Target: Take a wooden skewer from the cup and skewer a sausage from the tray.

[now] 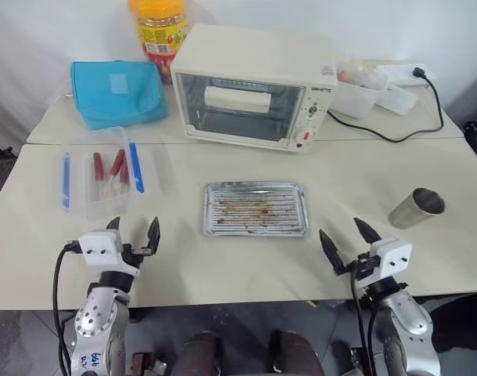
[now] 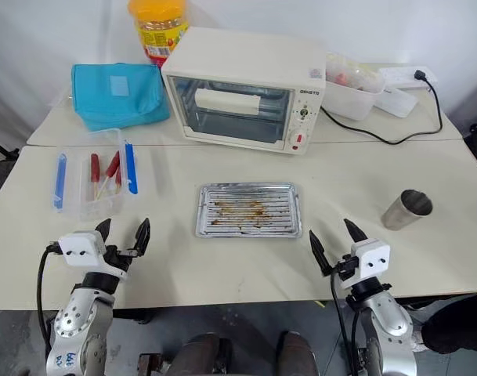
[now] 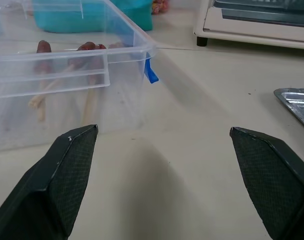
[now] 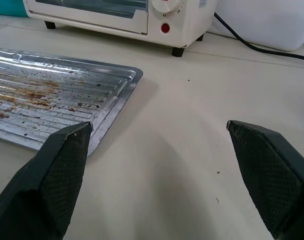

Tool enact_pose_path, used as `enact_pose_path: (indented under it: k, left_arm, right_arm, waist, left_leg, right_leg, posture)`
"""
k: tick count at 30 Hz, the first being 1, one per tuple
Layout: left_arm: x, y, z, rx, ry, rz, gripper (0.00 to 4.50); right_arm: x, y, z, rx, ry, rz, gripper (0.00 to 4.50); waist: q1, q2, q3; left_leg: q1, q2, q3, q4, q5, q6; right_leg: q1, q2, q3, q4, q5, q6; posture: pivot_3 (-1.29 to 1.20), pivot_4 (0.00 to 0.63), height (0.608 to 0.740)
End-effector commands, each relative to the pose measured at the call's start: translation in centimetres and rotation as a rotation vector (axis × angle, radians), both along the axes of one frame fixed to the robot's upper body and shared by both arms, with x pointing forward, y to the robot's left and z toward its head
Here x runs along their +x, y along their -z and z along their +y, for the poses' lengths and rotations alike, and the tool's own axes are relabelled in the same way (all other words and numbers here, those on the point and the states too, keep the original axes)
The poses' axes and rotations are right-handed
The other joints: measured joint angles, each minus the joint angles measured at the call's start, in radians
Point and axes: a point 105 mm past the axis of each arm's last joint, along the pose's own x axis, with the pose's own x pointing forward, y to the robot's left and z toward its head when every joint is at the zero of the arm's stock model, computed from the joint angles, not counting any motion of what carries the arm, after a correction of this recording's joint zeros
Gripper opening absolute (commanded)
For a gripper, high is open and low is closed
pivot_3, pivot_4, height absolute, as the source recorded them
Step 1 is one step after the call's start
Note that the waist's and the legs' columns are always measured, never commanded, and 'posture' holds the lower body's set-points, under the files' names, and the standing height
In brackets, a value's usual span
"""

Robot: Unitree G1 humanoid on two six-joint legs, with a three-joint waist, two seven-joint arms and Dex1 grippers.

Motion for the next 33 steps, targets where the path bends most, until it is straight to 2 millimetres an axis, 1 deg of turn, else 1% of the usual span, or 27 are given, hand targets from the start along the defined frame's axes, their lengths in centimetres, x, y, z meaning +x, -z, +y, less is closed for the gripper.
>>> enact_pose_path:
  k: [1,4,8,10,17,19,22,23,25,27,31,33]
  left_arm:
    - [-0.2,-1.1,0.0,0.017,0.009,-0.052,4.49]
    - [0.0,-0.7,0.7,0.030,-0.040,-0.030,4.49]
    - [0.0,-1.1,0.5,0.034,-0.031,-0.041,4.49]
    - [-0.2,-1.3,0.8,0.033,-0.041,-0.051,4.49]
    - [-0.1,-1.3,0.6,0.025,-0.037,-0.066,4.49]
    - [0.0,-0.9,0.9,0.028,-0.056,-0.045,4.49]
    - [0.0,-1.3,1.0,0.022,-0.059,-0.043,4.49]
    - [-0.2,-1.2,0.9,0.033,-0.049,-0.023,4.49]
    - [-0.4,-0.6,0.9,0.040,-0.049,0.014,4.49]
    - [-0.4,-0.9,0.8,0.049,-0.030,0.008,4.49]
    - [-0.4,-1.2,1.8,0.037,-0.080,-0.008,4.49]
    - [-0.4,-0.7,1.8,0.090,-0.069,0.012,4.49]
  right_arm:
    - [-0.1,-1.0,0.0,-0.008,-0.018,-0.055,4.50]
    - [0.0,-1.1,0.1,-0.015,-0.025,-0.058,4.50]
    - [0.2,-1.3,0.3,-0.010,-0.036,-0.060,4.50]
    - [0.3,-1.3,0.3,-0.012,-0.040,-0.059,4.50]
    - [0.3,-1.6,0.0,-0.016,-0.019,-0.069,4.50]
    - [0.4,-1.9,0.0,-0.036,-0.027,-0.080,4.50]
    - [0.6,-2.7,-0.3,-0.024,-0.017,-0.095,4.50]
    - [0.5,-2.8,-0.3,-0.024,-0.023,-0.088,4.50]
    - [0.5,-2.4,-0.2,-0.020,-0.031,-0.060,4.50]
    - [0.7,-2.2,0.3,-0.013,-0.049,-0.051,4.50]
    - [1.3,-2.5,-0.1,0.071,0.002,-0.061,4.50]
    - [1.1,-1.8,0.0,0.085,-0.005,-0.039,4.50]
  waist:
    - [0.000,0.000,0.000]
    - [0.000,0.000,0.000]
    - [0.000,0.000,0.000]
    - [-0.001,0.000,0.000]
    - [0.000,0.000,0.000]
    - [0.000,0.000,0.000]
    - [0.000,0.000,0.000]
    - [0.000,0.000,0.000]
    - [0.000,0.000,0.000]
    - [0.000,0.000,0.000]
    - [-0.001,0.000,0.000]
    - [0.000,0.000,0.000]
  left_leg:
    - [0.000,0.000,0.000,0.000,0.000,0.000]
    - [0.000,0.000,0.000,0.000,0.000,0.000]
    - [0.000,0.000,0.000,0.000,0.000,0.000]
    - [0.000,0.000,0.000,0.000,0.000,0.000]
    - [0.000,0.000,0.000,0.000,0.000,0.000]
    - [0.000,0.000,0.000,0.000,0.000,0.000]
    - [0.000,0.000,0.000,0.000,0.000,0.000]
    - [0.000,0.000,0.000,0.000,0.000,0.000]
    - [0.000,0.000,0.000,0.000,0.000,0.000]
    - [0.000,0.000,0.000,0.000,0.000,0.000]
    - [0.000,0.000,0.000,0.000,0.000,0.000]
    - [0.000,0.000,0.000,0.000,0.000,0.000]
  right_leg:
    - [0.000,0.000,0.000,0.000,0.000,0.000]
    - [0.000,0.000,0.000,0.000,0.000,0.000]
    - [0.000,0.000,0.000,0.000,0.000,0.000]
    - [0.000,0.000,0.000,0.000,0.000,0.000]
    - [0.000,0.000,0.000,0.000,0.000,0.000]
    - [0.000,0.000,0.000,0.000,0.000,0.000]
    - [0.000,0.000,0.000,0.000,0.000,0.000]
    - [0.000,0.000,0.000,0.000,0.000,0.000]
    - [0.000,0.000,0.000,0.000,0.000,0.000]
    - [0.000,0.000,0.000,0.000,0.000,0.000]
    - [0.000,0.000,0.000,0.000,0.000,0.000]
    - [0.000,0.000,0.000,0.000,0.000,0.000]
  posture:
    - [0.00,0.150,0.740]
    - [0.00,0.150,0.740]
    - [0.00,0.150,0.740]
    - [0.00,0.150,0.740]
    - [0.00,0.150,0.740]
    - [0.00,0.150,0.740]
    - [0.00,0.150,0.740]
    - [0.00,0.150,0.740]
    - [0.00,0.150,0.740]
    - [0.00,0.150,0.740]
    - [0.00,0.150,0.740]
    - [0.00,0.150,0.740]
